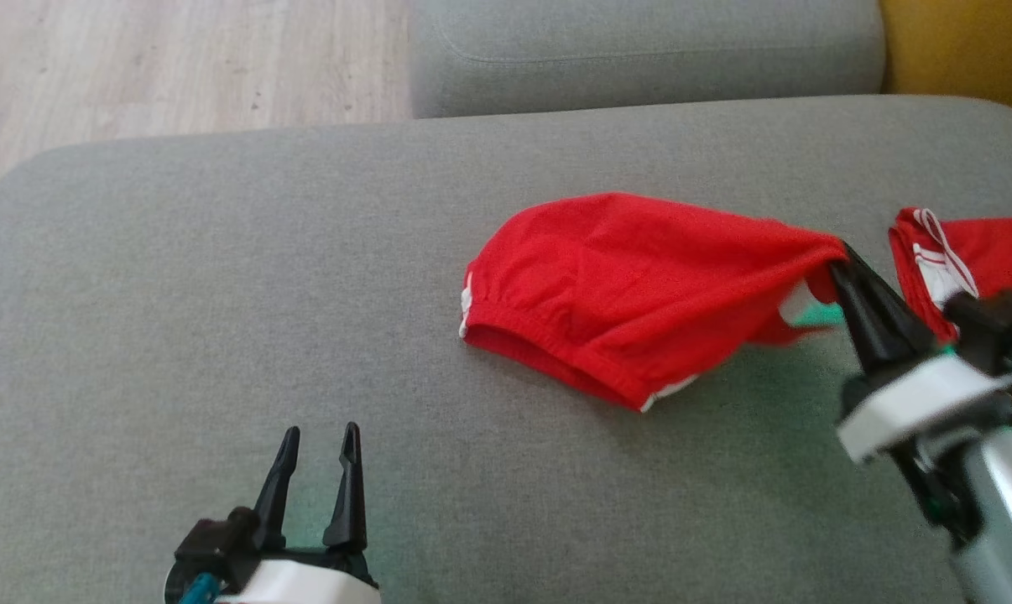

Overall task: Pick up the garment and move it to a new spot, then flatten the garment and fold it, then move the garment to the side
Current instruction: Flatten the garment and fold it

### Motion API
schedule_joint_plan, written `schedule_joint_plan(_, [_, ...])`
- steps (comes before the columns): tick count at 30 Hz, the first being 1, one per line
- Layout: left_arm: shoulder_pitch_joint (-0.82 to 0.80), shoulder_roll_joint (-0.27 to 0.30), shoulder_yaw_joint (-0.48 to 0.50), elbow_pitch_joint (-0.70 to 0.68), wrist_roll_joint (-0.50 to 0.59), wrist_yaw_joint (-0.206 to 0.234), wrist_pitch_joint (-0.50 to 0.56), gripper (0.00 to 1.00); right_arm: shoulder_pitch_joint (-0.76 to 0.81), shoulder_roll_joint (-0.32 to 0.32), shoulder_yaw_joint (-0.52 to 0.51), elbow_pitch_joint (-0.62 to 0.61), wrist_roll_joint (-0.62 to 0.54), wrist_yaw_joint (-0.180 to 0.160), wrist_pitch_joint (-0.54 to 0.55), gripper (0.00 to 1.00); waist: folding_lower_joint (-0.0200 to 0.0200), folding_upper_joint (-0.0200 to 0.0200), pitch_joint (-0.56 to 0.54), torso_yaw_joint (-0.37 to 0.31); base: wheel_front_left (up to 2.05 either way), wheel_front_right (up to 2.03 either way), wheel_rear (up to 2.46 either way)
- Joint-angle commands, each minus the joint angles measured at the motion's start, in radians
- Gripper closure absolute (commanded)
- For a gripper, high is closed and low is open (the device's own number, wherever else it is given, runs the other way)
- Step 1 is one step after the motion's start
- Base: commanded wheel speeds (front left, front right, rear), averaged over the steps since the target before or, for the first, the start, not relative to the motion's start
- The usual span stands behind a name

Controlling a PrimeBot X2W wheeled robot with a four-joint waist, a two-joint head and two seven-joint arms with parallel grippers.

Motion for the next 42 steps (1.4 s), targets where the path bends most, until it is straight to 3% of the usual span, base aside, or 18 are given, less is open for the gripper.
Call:
schedule_joint_plan(1, [-0.026,0.0,0.033,-0.032,-0.005,0.005,-0.01,0.0,0.016,-0.033,-0.011,-0.071,0.01,0.007,0.03,1.0,0.0001,0.0,0.007,-0.005,0.0,0.0,0.0])
schedule_joint_plan(4, [-0.031,0.0,0.026,-0.035,-0.008,0.005,-0.01,0.0,0.054,-0.054,-0.062,-0.141,0.002,0.007,0.081,1.0,0.0001,0.0,0.028,-0.006,0.0,0.0,0.0])
schedule_joint_plan(5, [-0.036,0.0,0.022,-0.036,-0.007,0.005,-0.01,0.0,0.054,-0.057,-0.073,-0.148,-0.007,0.007,0.089,0.73,0.0001,0.0,0.037,-0.003,0.0,0.0,0.0])
schedule_joint_plan(6, [-0.043,0.0,0.018,-0.036,-0.007,0.004,-0.01,0.0,0.048,-0.054,-0.081,-0.148,-0.015,0.007,0.094,0.57,0.0001,0.0,0.046,0.001,0.0,0.0,0.0])
schedule_joint_plan(7, [-0.051,0.0,0.012,-0.036,-0.006,0.003,-0.01,0.0,0.037,-0.053,-0.08,-0.14,-0.03,0.007,0.098,0.5,0.0001,0.0,0.057,0.006,0.0,0.0,0.0])
schedule_joint_plan(8, [-0.061,0.0,0.006,-0.036,-0.004,0.002,-0.01,0.0,0.02,-0.047,-0.076,-0.124,-0.042,0.007,0.1,0.31,0.0001,0.0,0.067,0.012,0.0,0.0,0.0])
schedule_joint_plan(9, [-0.079,0.0,-0.005,-0.032,-0.002,0.0,-0.01,0.0,-0.024,-0.033,-0.069,-0.059,-0.081,0.007,0.105,0.0,0.0001,0.0,0.086,0.024,0.0,0.0,0.0])
schedule_joint_plan(13, [-0.107,0.0,-0.027,-0.021,0.002,-0.005,-0.01,0.0,-0.114,0.032,-0.1,0.098,-0.153,0.007,0.068,0.0,0.0001,0.0,0.108,0.053,0.0,0.0,0.0])
schedule_joint_plan(18, [-0.118,0.0,-0.038,-0.02,0.0,-0.005,-0.01,0.0,-0.13,0.107,-0.151,0.178,-0.173,0.007,-0.038,0.0,0.0001,0.0,0.111,0.06,0.0,0.0,0.0])
schedule_joint_plan(26, [-0.131,0.0,-0.072,-0.049,-0.03,-0.015,-0.01,0.0,-0.057,0.195,-0.202,0.238,-0.183,0.007,-0.183,0.0,0.0001,0.0,0.1,-0.001,0.0,0.0,0.0])
schedule_joint_plan(30, [-0.169,0.0,-0.179,-0.071,-0.08,-0.026,-0.01,0.0,-0.005,0.233,-0.229,0.225,-0.182,0.007,-0.214,0.0,0.0001,0.0,0.105,-0.041,0.0,0.0,0.0])
schedule_joint_plan(36, [-0.265,0.0,-0.43,-0.036,-0.192,-0.037,-0.01,0.0,0.029,0.266,-0.237,0.212,-0.188,0.007,-0.226,0.0,0.0001,0.0,0.135,-0.13,0.0,0.0,0.0])
schedule_joint_plan(42, [-0.353,0.0,-0.568,0.067,-0.268,-0.039,-0.01,0.0,0.021,0.277,-0.238,0.199,-0.195,0.007,-0.23,0.0,0.0001,0.0,0.176,-0.234,0.0,0.0,0.0])
